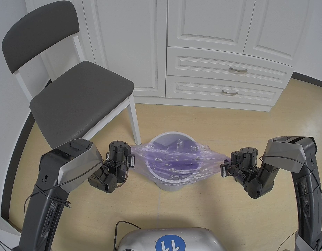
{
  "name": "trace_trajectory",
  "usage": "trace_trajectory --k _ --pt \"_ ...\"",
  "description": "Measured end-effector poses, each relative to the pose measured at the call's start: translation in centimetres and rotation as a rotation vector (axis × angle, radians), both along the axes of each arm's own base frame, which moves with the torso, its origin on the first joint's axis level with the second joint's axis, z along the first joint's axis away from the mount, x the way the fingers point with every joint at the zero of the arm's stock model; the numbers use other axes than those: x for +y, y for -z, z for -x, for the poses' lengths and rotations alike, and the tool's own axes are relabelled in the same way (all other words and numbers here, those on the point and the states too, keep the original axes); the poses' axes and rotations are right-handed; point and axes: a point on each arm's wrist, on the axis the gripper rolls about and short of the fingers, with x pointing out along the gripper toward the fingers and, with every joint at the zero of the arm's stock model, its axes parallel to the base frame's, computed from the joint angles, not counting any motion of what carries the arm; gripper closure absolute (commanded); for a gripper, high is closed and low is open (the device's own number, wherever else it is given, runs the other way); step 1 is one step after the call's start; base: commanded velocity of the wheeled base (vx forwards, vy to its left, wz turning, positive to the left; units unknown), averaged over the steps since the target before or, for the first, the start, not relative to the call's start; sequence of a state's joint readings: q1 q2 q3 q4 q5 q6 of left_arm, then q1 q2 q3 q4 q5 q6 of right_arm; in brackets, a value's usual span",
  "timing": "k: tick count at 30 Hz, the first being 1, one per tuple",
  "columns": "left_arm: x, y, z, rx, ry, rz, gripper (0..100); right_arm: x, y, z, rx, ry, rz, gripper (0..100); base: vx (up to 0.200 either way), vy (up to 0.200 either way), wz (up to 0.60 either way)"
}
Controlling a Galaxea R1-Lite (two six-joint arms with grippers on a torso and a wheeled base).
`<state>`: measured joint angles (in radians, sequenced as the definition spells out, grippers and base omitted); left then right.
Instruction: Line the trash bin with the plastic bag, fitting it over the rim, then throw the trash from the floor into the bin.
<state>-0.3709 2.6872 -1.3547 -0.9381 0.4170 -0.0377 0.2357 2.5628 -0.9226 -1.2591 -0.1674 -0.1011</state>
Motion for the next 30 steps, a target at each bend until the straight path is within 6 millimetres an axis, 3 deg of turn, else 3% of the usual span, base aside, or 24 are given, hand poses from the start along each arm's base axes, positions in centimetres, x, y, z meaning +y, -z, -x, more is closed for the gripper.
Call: trace_trajectory --k 21,30 --pt "-0.2 0.2 0.1 -0.004 0.006 0.002 100 0.2 -0.1 0.2 -0.009 -0.006 0.002 100 0.0 0.0 0.0" --pt "-1.5 -0.4 1.1 -0.023 0.035 0.014 100 0.5 0.0 0.3 -0.008 -0.014 0.007 100 0.0 0.0 0.0"
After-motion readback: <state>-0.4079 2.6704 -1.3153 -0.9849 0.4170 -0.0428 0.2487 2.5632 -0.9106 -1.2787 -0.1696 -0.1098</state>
